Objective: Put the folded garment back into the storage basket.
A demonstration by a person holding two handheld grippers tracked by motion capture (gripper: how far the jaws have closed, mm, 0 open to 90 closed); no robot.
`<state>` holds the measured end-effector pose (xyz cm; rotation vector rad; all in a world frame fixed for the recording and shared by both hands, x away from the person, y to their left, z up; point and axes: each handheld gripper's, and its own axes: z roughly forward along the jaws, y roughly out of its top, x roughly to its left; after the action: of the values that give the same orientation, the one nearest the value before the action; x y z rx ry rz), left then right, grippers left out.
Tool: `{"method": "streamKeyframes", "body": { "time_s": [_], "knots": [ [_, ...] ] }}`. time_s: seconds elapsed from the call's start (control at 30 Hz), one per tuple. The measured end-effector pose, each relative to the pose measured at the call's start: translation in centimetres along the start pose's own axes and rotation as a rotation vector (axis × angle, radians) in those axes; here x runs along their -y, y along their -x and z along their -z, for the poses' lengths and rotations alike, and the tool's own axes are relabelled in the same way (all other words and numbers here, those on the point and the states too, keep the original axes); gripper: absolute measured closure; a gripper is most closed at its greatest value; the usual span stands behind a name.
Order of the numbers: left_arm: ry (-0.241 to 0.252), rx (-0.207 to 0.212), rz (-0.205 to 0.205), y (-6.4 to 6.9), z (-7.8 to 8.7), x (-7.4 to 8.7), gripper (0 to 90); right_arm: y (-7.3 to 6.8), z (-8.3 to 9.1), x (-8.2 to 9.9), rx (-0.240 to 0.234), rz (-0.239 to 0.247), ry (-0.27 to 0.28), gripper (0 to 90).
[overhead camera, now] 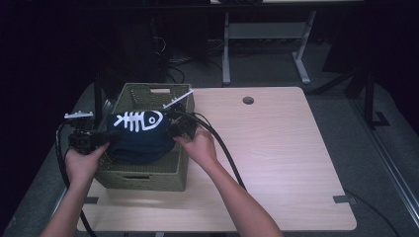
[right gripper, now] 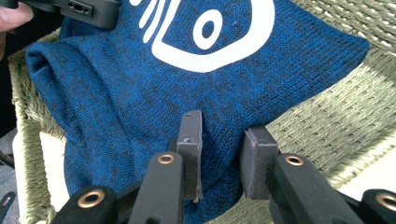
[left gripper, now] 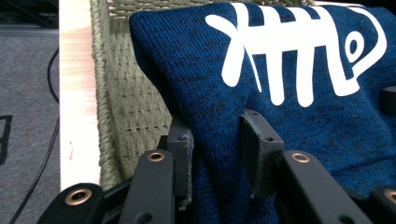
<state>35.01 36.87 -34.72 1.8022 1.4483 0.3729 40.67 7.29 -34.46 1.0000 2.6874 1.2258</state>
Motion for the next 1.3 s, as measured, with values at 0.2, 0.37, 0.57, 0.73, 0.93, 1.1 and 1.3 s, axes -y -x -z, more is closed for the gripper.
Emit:
{"method": "streamKeyframes", "body": {
  "time_s": [0.2, 0.37, 0.57, 0.73, 0.93, 1.1, 1.3],
  "knots": [
    [-0.013, -0.012, -0.006, -0.3, -0.3, 0.2, 66.1, -0.2, -0.6, 0.0, 0.004, 0.005, -0.011, 71.1],
    [-0.018, -0.017, -0.028, -0.3, -0.3, 0.1, 66.3, -0.4, -0.8, 0.1, 0.011, 0.006, -0.014, 70.9],
    [-0.026, -0.056, -0.053, -0.4, -0.6, -0.1, 55.5, -0.3, -0.9, 0.3, 0.055, 0.008, -0.017, 48.5],
    [0.007, -0.044, -0.028, -0.7, -0.1, -0.3, 55.0, -0.2, 0.2, 0.2, 0.073, 0.012, 0.023, 45.1],
    [0.044, -0.018, -0.041, -0.1, 0.5, -0.6, 55.0, 0.3, 1.5, 0.3, 0.051, 0.01, 0.045, 45.4],
    [0.064, 0.008, -0.049, 0.6, 0.7, -0.6, 53.5, 1.0, 2.8, 0.6, 0.036, 0.001, 0.072, 45.8],
    [0.092, 0.042, -0.072, 1.8, 1.0, -0.9, 50.3, 1.7, 4.6, 1.1, 0.024, 0.005, 0.103, 44.1]
  ]
}}
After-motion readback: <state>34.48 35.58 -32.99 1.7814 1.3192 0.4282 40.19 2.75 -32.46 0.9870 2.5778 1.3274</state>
